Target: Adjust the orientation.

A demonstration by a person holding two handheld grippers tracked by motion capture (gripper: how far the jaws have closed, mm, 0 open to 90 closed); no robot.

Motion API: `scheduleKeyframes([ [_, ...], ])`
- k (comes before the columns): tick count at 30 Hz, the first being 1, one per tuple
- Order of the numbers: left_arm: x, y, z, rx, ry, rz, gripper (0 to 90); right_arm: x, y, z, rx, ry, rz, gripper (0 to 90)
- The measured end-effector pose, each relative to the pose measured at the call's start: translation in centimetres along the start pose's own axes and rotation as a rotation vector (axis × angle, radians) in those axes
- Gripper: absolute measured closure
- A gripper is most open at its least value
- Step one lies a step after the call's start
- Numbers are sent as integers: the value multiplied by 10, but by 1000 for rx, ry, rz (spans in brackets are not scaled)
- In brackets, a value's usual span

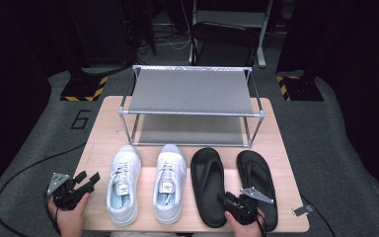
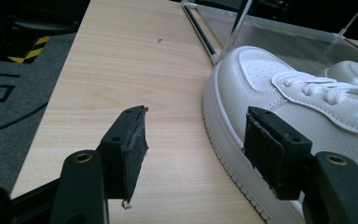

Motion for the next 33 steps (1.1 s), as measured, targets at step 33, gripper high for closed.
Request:
scheduleKeyframes([
  [33, 4, -3, -5, 5, 10, 22, 388, -2, 0, 8, 82, -180, 22, 663],
])
Point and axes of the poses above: each handheld gripper's, and its own axes: y roughly backward along the jaws, x roughly out of its top, z roughly to its right, the point moved 5 cm from there along -y, roughly forward along the jaws, and after that the axes turned 1 degree about y, right-handed, at the moved point
